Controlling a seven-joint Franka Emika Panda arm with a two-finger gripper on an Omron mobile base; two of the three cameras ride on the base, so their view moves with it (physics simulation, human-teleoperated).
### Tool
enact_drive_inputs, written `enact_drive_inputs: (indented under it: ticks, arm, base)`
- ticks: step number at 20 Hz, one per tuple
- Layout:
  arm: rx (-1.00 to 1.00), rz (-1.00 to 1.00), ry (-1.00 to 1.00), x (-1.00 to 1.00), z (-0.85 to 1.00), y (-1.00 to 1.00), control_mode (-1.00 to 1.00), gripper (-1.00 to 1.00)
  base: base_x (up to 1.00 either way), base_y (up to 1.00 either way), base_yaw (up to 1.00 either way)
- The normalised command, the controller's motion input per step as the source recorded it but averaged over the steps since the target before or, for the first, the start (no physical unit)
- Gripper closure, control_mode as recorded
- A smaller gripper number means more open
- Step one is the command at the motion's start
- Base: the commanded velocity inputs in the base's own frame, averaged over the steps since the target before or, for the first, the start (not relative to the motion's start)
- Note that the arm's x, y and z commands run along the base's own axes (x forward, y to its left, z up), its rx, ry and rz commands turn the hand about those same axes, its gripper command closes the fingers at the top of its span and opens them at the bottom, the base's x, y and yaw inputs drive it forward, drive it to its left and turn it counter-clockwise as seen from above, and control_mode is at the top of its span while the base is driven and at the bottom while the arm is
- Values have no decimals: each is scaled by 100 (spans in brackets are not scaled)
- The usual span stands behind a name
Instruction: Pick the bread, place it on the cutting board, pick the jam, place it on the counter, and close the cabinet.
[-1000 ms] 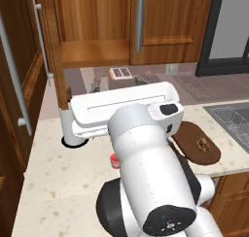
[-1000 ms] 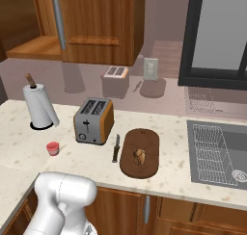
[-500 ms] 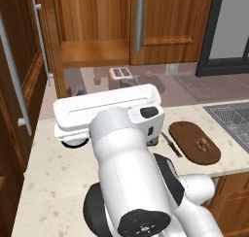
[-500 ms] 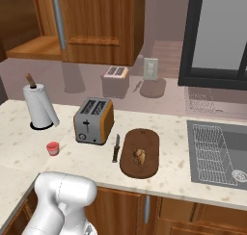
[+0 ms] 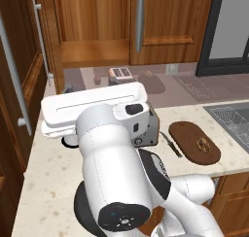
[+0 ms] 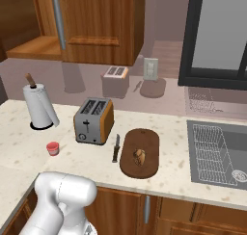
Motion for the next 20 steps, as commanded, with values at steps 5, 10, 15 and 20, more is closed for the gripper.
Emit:
enact_drive_inputs:
  ticks: [5,10,15,20]
  arm:
    - [0,0,0,15,0,0,-100,-100]
    - [0,0,0,19,0,0,-100,-100]
    - [0,-1,0,23,0,0,-100,-100]
    - [0,-2,0,22,-3,10,-100,-100]
  base:
    - [0,0,0]
    - [0,0,0]
    - [0,0,0]
    - [0,0,0]
